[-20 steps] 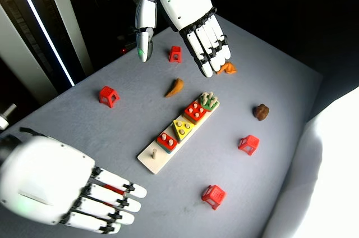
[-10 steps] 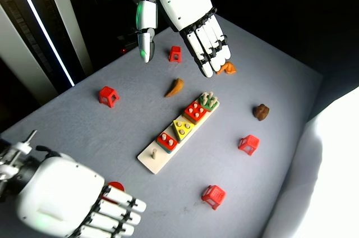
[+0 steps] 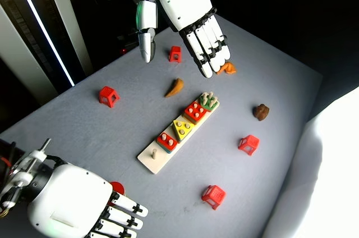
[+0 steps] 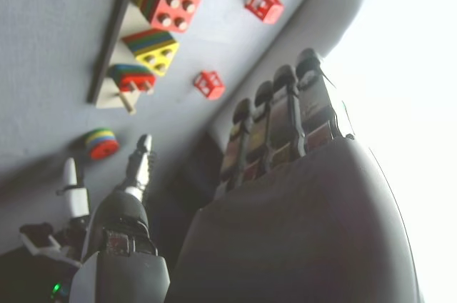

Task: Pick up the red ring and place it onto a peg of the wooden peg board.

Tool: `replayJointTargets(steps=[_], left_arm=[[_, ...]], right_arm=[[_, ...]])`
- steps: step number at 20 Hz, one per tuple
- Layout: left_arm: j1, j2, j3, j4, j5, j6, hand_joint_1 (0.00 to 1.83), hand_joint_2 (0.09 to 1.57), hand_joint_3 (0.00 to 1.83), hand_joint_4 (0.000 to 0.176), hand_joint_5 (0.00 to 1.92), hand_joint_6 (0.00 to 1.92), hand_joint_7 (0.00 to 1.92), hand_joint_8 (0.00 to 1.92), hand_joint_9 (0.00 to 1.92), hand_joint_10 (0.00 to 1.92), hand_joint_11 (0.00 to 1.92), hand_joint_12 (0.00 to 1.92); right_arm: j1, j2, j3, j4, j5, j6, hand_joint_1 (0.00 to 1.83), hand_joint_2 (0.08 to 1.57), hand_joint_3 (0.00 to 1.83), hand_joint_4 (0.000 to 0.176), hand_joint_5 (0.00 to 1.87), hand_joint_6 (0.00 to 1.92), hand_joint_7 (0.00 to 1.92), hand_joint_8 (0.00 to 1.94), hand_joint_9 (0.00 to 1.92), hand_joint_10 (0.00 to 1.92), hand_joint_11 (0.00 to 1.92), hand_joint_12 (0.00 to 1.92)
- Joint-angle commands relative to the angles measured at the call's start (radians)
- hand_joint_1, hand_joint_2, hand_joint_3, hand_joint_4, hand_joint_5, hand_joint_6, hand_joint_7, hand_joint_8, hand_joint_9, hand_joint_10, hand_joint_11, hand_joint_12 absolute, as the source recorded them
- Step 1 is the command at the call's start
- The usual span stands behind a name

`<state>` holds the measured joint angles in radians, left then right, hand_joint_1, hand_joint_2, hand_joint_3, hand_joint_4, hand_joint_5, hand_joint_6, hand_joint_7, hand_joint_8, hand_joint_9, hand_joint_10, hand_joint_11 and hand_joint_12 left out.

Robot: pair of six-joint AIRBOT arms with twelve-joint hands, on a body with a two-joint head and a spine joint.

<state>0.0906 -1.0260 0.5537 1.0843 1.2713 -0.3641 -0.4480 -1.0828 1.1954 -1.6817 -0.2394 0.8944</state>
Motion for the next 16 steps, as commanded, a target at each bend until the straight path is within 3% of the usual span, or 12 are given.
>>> replayJointTargets(steps=[1, 7, 11, 15, 16], left_arm=[[-0.006, 0.0, 0.002, 0.092, 0.003, 0.001, 0.0, 1.11, 0.02, 0.0, 0.0, 0.0, 0.0, 0.0, 0.0, 0.0, 0.0, 0.0], [-0.006, 0.0, 0.002, 0.092, 0.003, 0.001, 0.0, 1.1, 0.01, 0.0, 0.0, 0.0, 0.0, 0.0, 0.0, 0.0, 0.0, 0.0], [-0.006, 0.0, 0.002, 0.092, 0.003, 0.001, 0.0, 1.12, 0.01, 0.0, 0.0, 0.0, 0.0, 0.0, 0.0, 0.0, 0.0, 0.0], [-0.006, 0.0, 0.002, 0.092, 0.003, 0.001, 0.0, 1.13, 0.02, 0.0, 0.0, 0.0, 0.0, 0.0, 0.0, 0.0, 0.0, 0.0], [-0.006, 0.0, 0.002, 0.092, 0.003, 0.001, 0.0, 1.13, 0.02, 0.0, 0.0, 0.0, 0.0, 0.0, 0.0, 0.0, 0.0, 0.0]], right_arm=[[0.005, 0.005, 0.01, -0.019, -0.032, 0.0, 1.29, 0.95, 0.0, 0.0, 0.22, 0.02, 0.21, 0.02, 0.22, 0.05, 0.0, 1.07], [0.008, -0.018, 0.035, -0.019, -0.032, 0.0, 1.32, 1.0, 0.01, 0.0, 0.49, 0.05, 0.51, 0.03, 0.47, 0.08, 0.0, 1.34], [0.01, -0.021, 0.038, -0.019, -0.033, 0.0, 1.22, 1.05, 0.01, 0.0, 0.81, 0.09, 0.85, 0.06, 0.77, 0.15, 0.3, 1.34], [0.01, -0.021, 0.038, -0.019, -0.033, 0.0, 1.23, 1.04, 0.0, 0.0, 0.95, 0.08, 1.02, 0.05, 0.91, 0.19, 0.46, 1.31], [0.011, -0.021, 0.038, -0.019, -0.033, 0.0, 1.18, 1.11, 0.0, 0.0, 0.96, 0.79, 1.07, 0.05, 0.95, 0.21, 0.54, 1.26]])
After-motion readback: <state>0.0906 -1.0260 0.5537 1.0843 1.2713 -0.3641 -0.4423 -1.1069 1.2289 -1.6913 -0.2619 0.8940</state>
